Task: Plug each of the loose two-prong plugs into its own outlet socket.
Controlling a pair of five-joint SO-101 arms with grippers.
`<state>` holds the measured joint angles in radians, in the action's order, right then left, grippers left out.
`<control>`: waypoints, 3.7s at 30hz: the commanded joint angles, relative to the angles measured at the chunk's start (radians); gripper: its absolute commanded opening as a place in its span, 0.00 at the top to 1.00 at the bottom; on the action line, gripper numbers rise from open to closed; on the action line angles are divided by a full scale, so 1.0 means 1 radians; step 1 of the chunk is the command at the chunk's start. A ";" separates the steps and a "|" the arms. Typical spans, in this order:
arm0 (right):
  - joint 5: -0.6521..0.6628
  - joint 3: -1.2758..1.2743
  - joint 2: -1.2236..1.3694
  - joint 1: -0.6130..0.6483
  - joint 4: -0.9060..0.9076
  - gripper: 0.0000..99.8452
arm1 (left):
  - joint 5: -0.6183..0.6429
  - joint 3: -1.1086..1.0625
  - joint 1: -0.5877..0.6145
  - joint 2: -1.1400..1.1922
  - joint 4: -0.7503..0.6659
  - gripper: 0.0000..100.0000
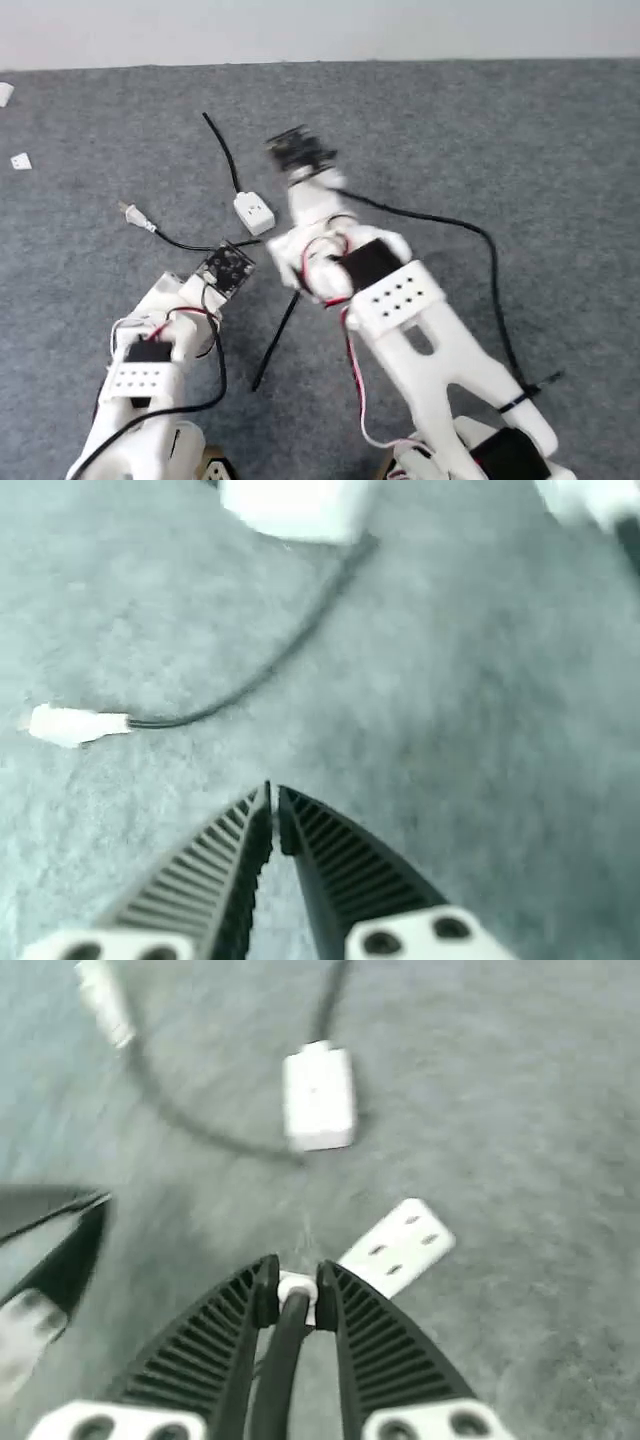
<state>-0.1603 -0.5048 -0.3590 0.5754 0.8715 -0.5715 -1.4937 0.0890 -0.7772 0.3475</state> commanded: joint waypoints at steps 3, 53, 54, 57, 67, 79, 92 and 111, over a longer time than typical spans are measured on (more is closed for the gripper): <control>-0.144 -0.055 -0.025 -0.099 -0.182 0.99 | 0.181 -0.051 -0.006 -0.043 -0.196 0.99; -0.170 0.069 0.332 -0.211 -0.231 0.99 | 0.181 -0.058 0.021 -0.052 -0.193 0.99; -0.170 0.069 0.332 -0.211 -0.231 0.99 | 0.181 -0.058 0.021 -0.052 -0.193 0.99; -0.170 0.069 0.332 -0.203 -0.232 0.99 | 0.181 -0.058 0.021 -0.052 -0.193 0.99; -0.175 0.078 0.377 -0.203 -0.249 0.99 | 0.181 -0.058 0.021 -0.052 -0.193 0.99; -0.175 0.126 0.441 -0.191 -0.226 0.99 | 0.181 -0.058 0.021 -0.052 -0.193 0.99; -0.167 0.120 0.450 -0.107 -0.091 0.99 | 0.181 -0.056 0.031 -0.052 -0.193 0.99; -0.020 0.005 0.415 -0.027 -0.031 0.99 | 0.181 -0.056 0.032 -0.052 -0.193 0.99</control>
<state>-0.2140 -0.4189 0.0629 0.5217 0.8086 -0.3997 -1.5566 0.1135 -0.8109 0.1818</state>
